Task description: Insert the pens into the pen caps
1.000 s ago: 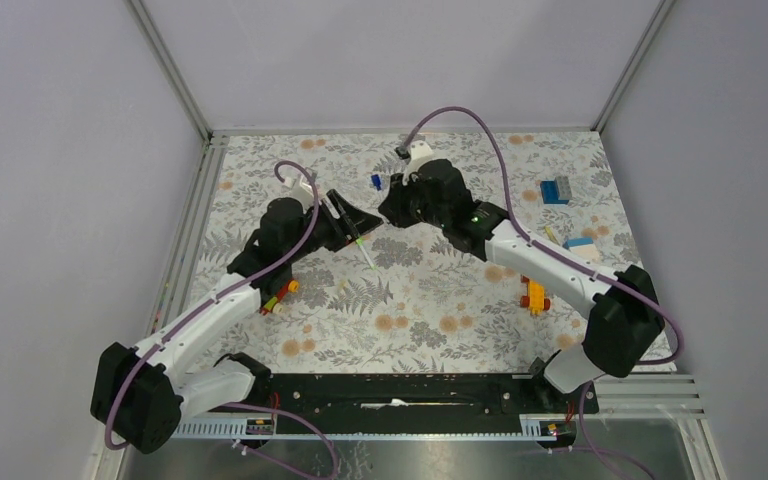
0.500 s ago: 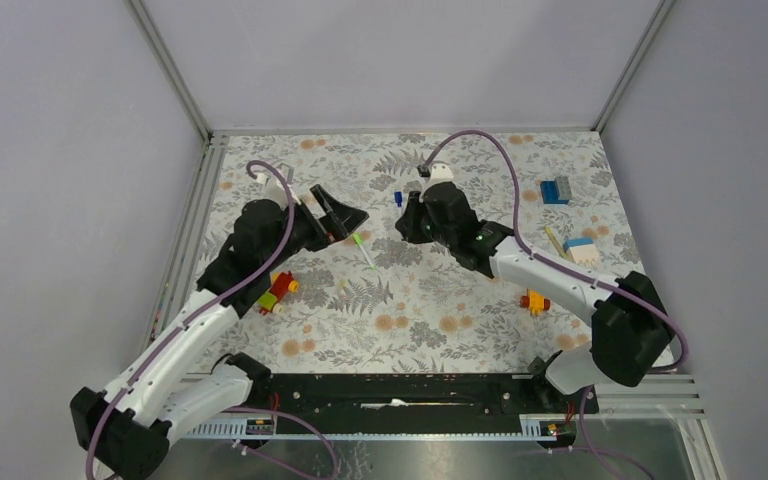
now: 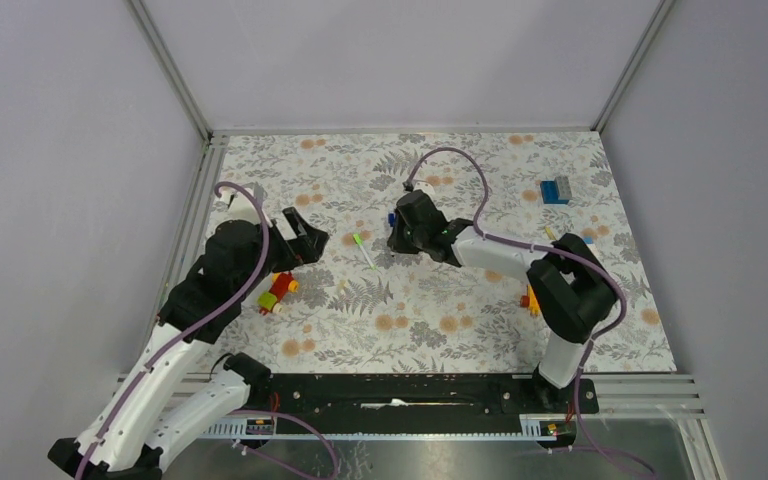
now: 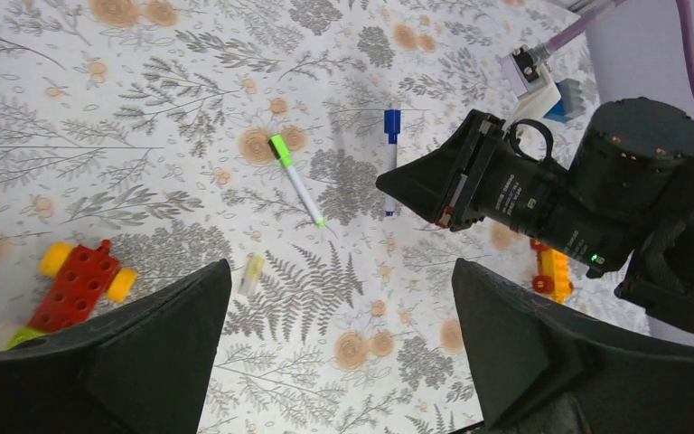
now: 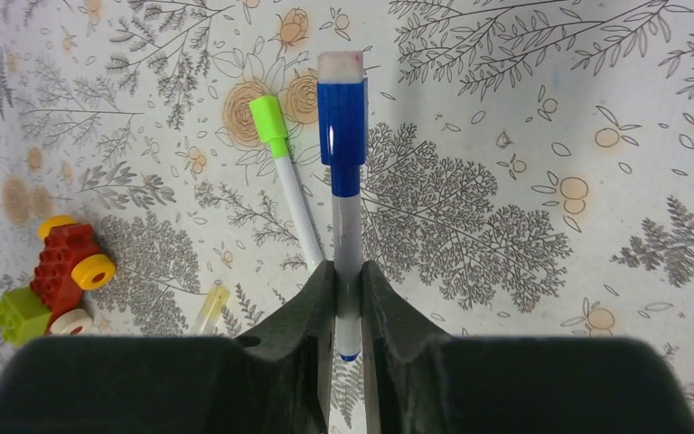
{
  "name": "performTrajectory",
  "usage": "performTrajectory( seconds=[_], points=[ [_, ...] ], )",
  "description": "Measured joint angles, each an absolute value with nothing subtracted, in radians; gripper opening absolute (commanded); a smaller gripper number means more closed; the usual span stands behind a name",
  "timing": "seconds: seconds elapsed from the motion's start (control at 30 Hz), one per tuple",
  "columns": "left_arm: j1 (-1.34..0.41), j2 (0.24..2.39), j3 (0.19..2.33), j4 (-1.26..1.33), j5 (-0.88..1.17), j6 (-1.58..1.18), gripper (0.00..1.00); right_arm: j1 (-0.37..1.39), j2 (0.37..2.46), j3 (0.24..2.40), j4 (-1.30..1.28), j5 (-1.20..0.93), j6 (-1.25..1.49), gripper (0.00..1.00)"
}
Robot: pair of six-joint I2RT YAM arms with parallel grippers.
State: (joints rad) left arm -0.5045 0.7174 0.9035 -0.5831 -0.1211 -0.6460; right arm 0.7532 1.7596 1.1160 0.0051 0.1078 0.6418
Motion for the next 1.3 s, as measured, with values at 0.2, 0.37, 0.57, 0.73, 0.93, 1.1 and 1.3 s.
performTrajectory(
  seconds=[0.2,0.37,0.57,0.73,0.93,1.1,1.3],
  points=[
    [-0.505,0.685,0.886,-0.62,-0.156,-0.59,0.99,0.753,1.853,1.161,0.006,0.108,0.663,0.0],
    [-0.505,0.672,0.826,-0.635,-0.166,-0.571,0.99,0.753,1.904,1.172,0.0,0.114,0.683,0.04],
    [-0.505,0.66,0.767,-0.646,-0.163,-0.562,0.99,0.753,1.938,1.179,-0.026,0.117,0.7,0.18],
    [-0.505,0.642,0.764,-0.638,-0.16,-0.546,0.99,0.753,1.953,1.186,-0.028,0.122,0.717,0.31],
    [-0.505,0.64,0.764,-0.636,-0.154,-0.53,0.99,0.749,1.953,1.196,-0.036,0.13,0.714,0.59],
    [-0.505,0.624,0.769,-0.64,-0.152,-0.501,0.99,0.726,1.928,1.203,-0.082,0.13,0.653,0.69],
    [-0.505,0.607,0.769,-0.634,-0.153,-0.484,0.99,0.595,1.774,1.191,-0.163,0.151,0.513,0.75]
  ],
)
